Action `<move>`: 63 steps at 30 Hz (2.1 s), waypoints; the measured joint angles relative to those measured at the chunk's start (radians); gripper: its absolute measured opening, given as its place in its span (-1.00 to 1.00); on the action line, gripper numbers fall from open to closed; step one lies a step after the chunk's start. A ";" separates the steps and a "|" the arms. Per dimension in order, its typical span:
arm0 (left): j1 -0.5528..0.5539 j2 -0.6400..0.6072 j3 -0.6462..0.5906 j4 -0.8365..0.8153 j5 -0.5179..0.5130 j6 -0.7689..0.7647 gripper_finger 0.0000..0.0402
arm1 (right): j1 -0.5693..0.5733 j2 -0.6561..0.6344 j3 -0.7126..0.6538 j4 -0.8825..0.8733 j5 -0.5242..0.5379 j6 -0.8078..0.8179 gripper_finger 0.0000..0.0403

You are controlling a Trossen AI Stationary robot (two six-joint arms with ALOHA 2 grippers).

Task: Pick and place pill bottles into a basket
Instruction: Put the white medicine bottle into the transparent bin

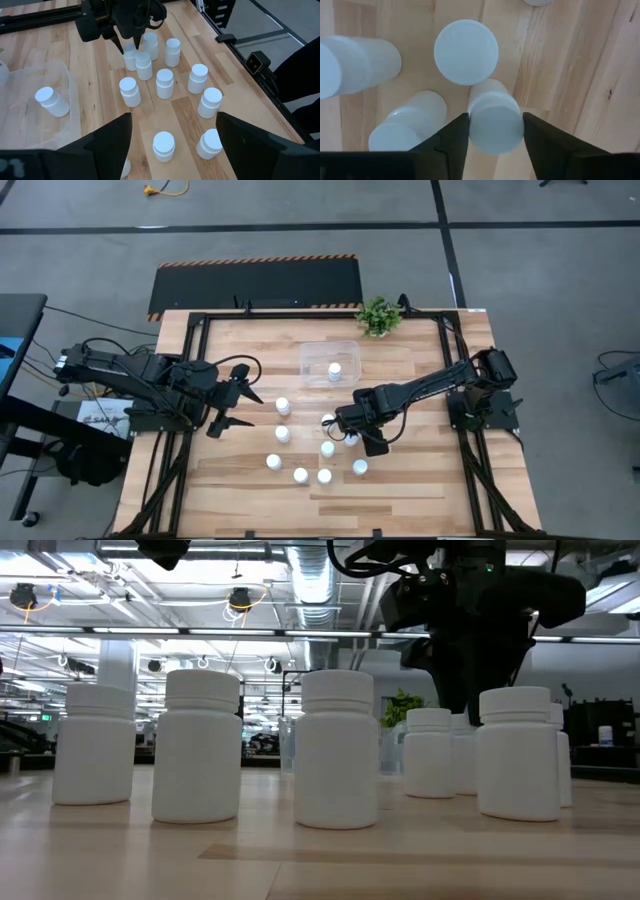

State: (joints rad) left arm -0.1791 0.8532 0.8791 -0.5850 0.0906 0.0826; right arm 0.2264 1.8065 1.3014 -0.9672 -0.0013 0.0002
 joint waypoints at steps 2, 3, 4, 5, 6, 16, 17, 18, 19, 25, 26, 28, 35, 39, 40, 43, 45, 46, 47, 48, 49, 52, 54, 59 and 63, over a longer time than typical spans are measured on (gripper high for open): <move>0.000 0.000 0.000 0.000 0.000 0.000 0.39 | 0.000 0.000 0.000 -0.001 0.000 0.000 -0.26; 0.000 0.000 0.000 0.000 0.000 0.000 0.39 | 0.000 0.000 0.001 -0.001 0.000 0.000 -0.27; 0.000 0.000 0.000 0.000 0.000 0.000 0.39 | 0.000 0.000 0.001 -0.004 0.000 0.000 -0.27; 0.000 0.000 0.000 0.000 0.000 0.000 0.39 | 0.000 0.000 0.001 -0.008 0.000 0.000 -0.26; 0.000 0.000 0.000 0.000 0.000 0.000 0.39 | -0.002 0.000 0.001 -0.013 0.000 0.000 -0.23; 0.000 0.000 0.000 0.000 0.000 0.000 0.39 | -0.065 0.000 0.026 -0.075 0.000 -0.039 -0.26; 0.000 0.000 0.000 -0.001 0.000 0.000 0.39 | -0.073 0.000 0.032 -0.080 -0.001 -0.051 -0.27; 0.000 0.000 0.000 0.000 0.000 0.000 0.39 | -0.082 0.000 0.039 -0.087 -0.001 -0.059 -0.27; 0.000 0.000 0.000 -0.001 0.000 0.000 0.39 | -0.091 0.000 0.049 -0.097 -0.001 -0.068 -0.27; 0.000 0.000 0.000 0.000 0.000 0.000 0.39 | -0.152 0.000 0.133 -0.181 0.000 -0.134 -0.18; 0.000 0.000 0.000 -0.001 0.000 0.000 0.39 | -0.163 0.000 0.152 -0.194 0.000 -0.145 -0.19; 0.000 0.000 0.000 -0.001 0.000 0.000 0.39 | -0.186 0.000 0.189 -0.230 0.000 -0.169 -0.22; 0.000 0.000 0.000 -0.001 0.000 0.000 0.39 | -0.272 0.000 0.333 -0.325 0.001 -0.237 -0.22; 0.000 0.000 0.000 -0.001 0.000 0.000 0.39 | -0.325 0.000 0.410 -0.369 0.003 -0.277 -0.19; 0.000 0.000 0.000 0.000 0.000 0.000 0.39 | -0.338 0.000 0.424 -0.371 0.003 -0.287 -0.20; 0.000 0.000 0.000 0.000 0.000 0.000 0.39 | -0.380 0.000 0.460 -0.375 0.003 -0.315 -0.24; 0.000 0.000 0.000 0.000 0.000 0.000 0.39 | -0.407 0.000 0.474 -0.383 0.003 -0.335 -0.25; 0.000 0.000 0.000 0.000 0.000 0.000 0.39 | -0.419 0.000 0.475 -0.384 0.003 -0.344 -0.25; 0.000 0.000 0.000 0.000 0.000 0.000 0.39 | -0.431 0.000 0.476 -0.383 0.003 -0.349 -0.24; 0.000 0.000 0.000 0.000 0.000 0.000 0.39 | -0.443 0.000 0.476 -0.382 0.003 -0.353 -0.23; 0.000 0.000 0.000 0.000 0.000 0.000 0.39 | -0.454 0.000 0.476 -0.382 0.003 -0.360 -0.21; 0.000 0.000 0.000 0.000 -0.003 0.000 0.39 | -0.481 0.000 0.476 -0.370 0.003 -0.376 -0.20; 0.000 0.000 0.000 0.000 -0.010 0.000 0.39 | -0.497 0.000 0.476 -0.353 0.003 -0.385 -0.21; 0.000 0.000 0.000 0.000 -0.013 0.000 0.39 | -0.526 0.000 0.476 -0.335 0.001 -0.399 -0.24; 0.000 0.000 0.000 0.000 -0.018 -0.006 0.39 | -0.537 0.016 0.478 -0.312 0.000 -0.402 -0.21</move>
State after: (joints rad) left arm -0.1787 0.8532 0.8791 -0.5850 0.0731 0.0770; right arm -0.3105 1.8223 1.7794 -1.2795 -0.0017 -0.4021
